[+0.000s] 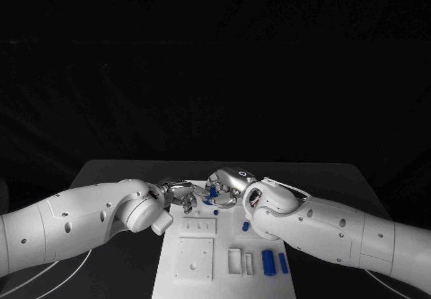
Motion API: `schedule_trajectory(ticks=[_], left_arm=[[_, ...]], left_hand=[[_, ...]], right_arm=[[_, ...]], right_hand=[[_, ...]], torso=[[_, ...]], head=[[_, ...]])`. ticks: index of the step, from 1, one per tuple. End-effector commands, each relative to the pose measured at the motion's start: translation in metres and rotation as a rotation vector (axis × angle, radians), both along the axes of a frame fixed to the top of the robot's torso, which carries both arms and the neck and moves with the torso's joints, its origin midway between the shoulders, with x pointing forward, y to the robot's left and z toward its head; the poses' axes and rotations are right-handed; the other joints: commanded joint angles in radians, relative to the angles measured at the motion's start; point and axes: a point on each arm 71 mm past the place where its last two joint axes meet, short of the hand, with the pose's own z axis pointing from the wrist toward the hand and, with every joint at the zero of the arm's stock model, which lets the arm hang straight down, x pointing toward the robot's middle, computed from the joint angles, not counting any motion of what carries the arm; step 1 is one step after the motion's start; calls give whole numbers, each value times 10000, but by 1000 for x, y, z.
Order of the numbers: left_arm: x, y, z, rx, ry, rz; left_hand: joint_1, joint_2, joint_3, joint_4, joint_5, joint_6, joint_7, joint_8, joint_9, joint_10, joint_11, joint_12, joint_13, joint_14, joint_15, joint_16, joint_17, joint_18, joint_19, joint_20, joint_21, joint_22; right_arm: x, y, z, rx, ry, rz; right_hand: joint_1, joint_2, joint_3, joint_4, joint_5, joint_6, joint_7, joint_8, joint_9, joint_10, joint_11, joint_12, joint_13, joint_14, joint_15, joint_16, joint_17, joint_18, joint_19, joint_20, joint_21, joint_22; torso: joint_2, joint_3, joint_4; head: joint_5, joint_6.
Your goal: Assemble the parts on the task board
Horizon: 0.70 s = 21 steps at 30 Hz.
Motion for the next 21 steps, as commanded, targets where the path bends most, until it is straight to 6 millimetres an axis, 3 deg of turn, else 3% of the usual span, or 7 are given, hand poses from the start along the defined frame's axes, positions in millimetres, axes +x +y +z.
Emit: schedule_trajectory(ticks=[1,8,15,21], left_arm=[[-1,-4,1,-43,9,-244],[0,-3,1,-14,-10,-144],[0,-3,1,8,4,-101],[-1,-4,0,59,74,-181]], left_hand=[[81,-32,32,-4,-55,-7,32,-66,16,-71,16,55,5,-59,8,56,-15,-97,-82,-1335,44,-18],[-127,-135,-62,111,-234,-73,54,-140,31,-98,35,79,-11,-82,20,107,-107,-118,-108,-1337,87,-75],[-460,-391,-133,459,-707,-229,91,-290,40,-165,66,112,-41,-131,35,178,-264,-105,-161,-1351,131,-186],[-615,-560,-162,649,-818,-230,90,-319,65,-171,64,147,-47,-138,32,232,-330,-95,-183,-1353,162,-237]], right_arm=[[-1,2,-1,-97,51,87],[-3,2,-1,-63,39,120],[-3,3,-1,-100,87,153],[-3,3,-2,-113,100,139]], right_hand=[[0,75,56,-14,27,578,362,63,373,38,-12,38,9,-8,-86,-58,9,915,44,-50,-8,98],[-5,77,58,-18,28,579,362,62,375,43,-12,43,14,-7,-87,-59,10,915,47,-51,-8,98],[-8,77,61,-24,32,582,361,62,378,50,-13,47,20,-6,-88,-59,11,915,51,-52,-8,98],[-9,76,63,-29,36,582,360,61,380,52,-13,49,22,-6,-88,-60,11,915,52,-53,-8,98]], torso=[[-1,1,1],[-5,2,5],[3,8,-10],[0,3,-8]], head=[[5,-10],[5,-15],[26,-18],[23,-26]])
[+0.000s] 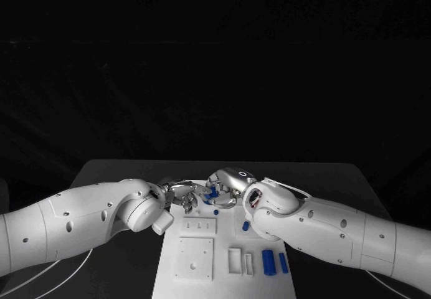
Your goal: Assemble the parts on the task board
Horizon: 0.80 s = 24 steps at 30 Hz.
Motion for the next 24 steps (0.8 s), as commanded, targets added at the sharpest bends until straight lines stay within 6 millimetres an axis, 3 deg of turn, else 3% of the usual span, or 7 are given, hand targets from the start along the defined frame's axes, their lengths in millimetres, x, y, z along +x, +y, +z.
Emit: schedule_trajectory(ticks=[1,9,24], left_arm=[[-1,-4,1,69,-1,-233],[-2,-6,0,311,60,-453],[-1,-6,-1,375,81,-425]], left_hand=[[-112,-75,-27,84,-52,-59,4,-52,20,-77,11,75,-13,-83,-22,56,-26,-94,-78,-1388,47,-21],[64,-107,18,33,-54,76,-48,5,94,-7,-40,186,15,-32,-71,197,-62,-69,-82,-1413,114,-65],[171,208,27,0,-25,167,-74,26,157,20,-63,274,25,-19,-97,312,-131,-83,-95,-1423,184,-131]], right_arm=[[-1,2,-1,-124,69,101],[-2,3,-1,-100,54,129],[-3,5,-1,-110,76,177]], right_hand=[[-9,80,45,5,38,582,360,61,381,50,-14,47,13,-22,-77,-60,13,908,32,-65,-9,99],[-11,82,52,-3,55,585,359,60,384,58,-15,52,20,-21,-78,-61,14,908,36,-67,-10,99],[-21,79,61,-16,93,590,358,58,392,71,-17,60,31,-19,-80,-63,16,908,43,-69,-12,98]], torso=[[2,-4,2],[0,-4,4],[3,-1,-7]], head=[[0,-14],[-9,-25],[-15,-49]])
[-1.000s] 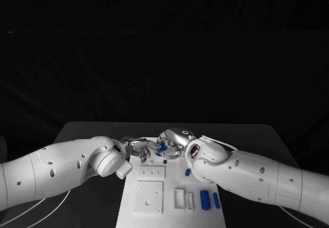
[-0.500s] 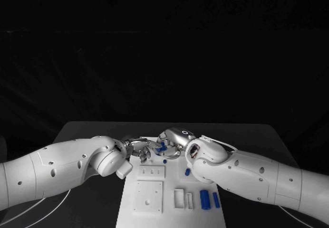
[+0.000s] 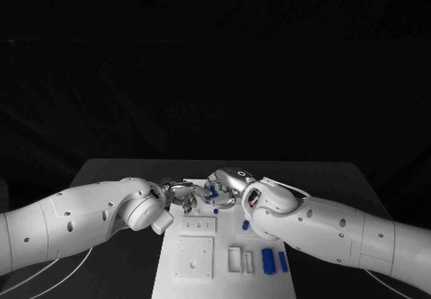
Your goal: Assemble the parts on the task board
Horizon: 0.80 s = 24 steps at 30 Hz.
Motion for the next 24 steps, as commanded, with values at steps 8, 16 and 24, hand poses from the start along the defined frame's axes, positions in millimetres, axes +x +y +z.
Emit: schedule_trajectory(ticks=[8,16,24], left_arm=[[0,-7,-1,58,78,-281],[0,-8,-1,64,98,-305],[-1,-6,-1,61,104,-291]], left_hand=[[22,201,14,-18,1,64,-9,21,25,25,-58,87,9,7,-81,68,-40,-85,-94,-1440,55,-37],[133,426,76,-82,70,64,-10,2,41,17,-59,104,-2,-6,-84,99,-86,-84,-115,-1450,87,-69],[794,1046,667,-610,639,37,13,-68,82,-13,-40,139,-41,-44,-65,179,-224,-121,-175,-1437,192,-162]], right_arm=[[-2,3,0,-94,25,127],[-1,2,-1,-122,32,93],[0,0,-1,-149,33,50]], right_hand=[[-29,83,57,-29,76,579,372,52,396,82,-17,68,21,8,-58,-63,10,890,-2,-55,-12,98],[-36,82,59,-32,90,581,371,51,400,86,-18,70,24,8,-59,-64,11,890,2,-55,-13,97],[-39,84,62,-34,99,583,370,51,402,90,-19,73,28,9,-59,-65,11,890,4,-56,-14,97]], torso=[[4,7,-1],[0,-4,1],[0,-1,0]], head=[[7,-18],[3,-39],[-3,-57]])
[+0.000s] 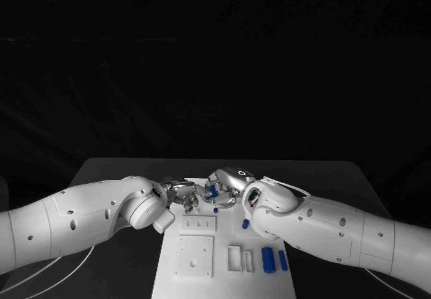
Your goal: Assemble the parts on the task board
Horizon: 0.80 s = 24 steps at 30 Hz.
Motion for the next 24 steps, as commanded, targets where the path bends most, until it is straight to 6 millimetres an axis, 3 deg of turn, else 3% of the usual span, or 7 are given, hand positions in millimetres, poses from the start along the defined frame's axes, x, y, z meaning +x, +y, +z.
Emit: schedule_trajectory(ticks=[1,15,18,20,24], left_arm=[[-2,-2,0,-9,55,-233],[0,1,0,18,-37,0],[0,1,0,62,-97,28],[0,2,0,90,-117,55],[0,3,0,180,-123,0]], left_hand=[[282,161,191,-20,-38,68,4,62,68,-22,-46,35,-15,11,-45,29,-27,-124,-76,-1461,45,-20],[263,293,429,32,2,110,8,76,133,-52,-38,39,-45,-11,-31,54,-109,-153,-93,-1451,102,-75],[262,313,450,27,-5,127,3,89,154,-50,-41,45,-47,-9,-32,62,-120,-153,-95,-1453,115,-81],[264,323,475,6,1,162,-8,116,190,-38,-50,57,-48,1,-39,79,-133,-153,-97,-1457,134,-89],[252,345,509,-37,35,231,-34,173,274,8,-75,88,-51,37,-61,119,-160,-148,-85,-1469,180,-107]], right_arm=[[-1,1,1,-60,-37,108],[-1,0,-2,-14,109,98],[0,-1,-2,46,168,85],[1,-2,-2,119,180,36],[2,-5,-2,224,158,-109]], right_hand=[[14,129,35,-6,63,564,390,23,402,54,18,41,10,8,-64,-65,13,865,4,-58,-14,97],[-20,94,32,-9,101,556,392,12,409,10,19,-7,-24,7,-64,-73,13,865,13,-59,-19,95],[-148,-24,-43,25,483,524,398,-21,425,-100,27,-128,-105,11,-58,-88,14,865,36,-61,-30,89],[-377,-282,-284,147,938,462,415,-72,427,-247,42,-277,-205,13,-47,-107,13,865,65,-62,-39,82],[-669,-738,-572,487,697,295,462,-196,395,-575,83,-576,-409,6,-9,-157,-3,865,73,-71,-97,51]], torso=[[0,-3,4],[-4,-3,11],[-5,-3,10],[-5,-4,8],[-4,0,1]], head=[[-2,-9],[23,-20],[27,-22],[29,-22],[44,-19]])
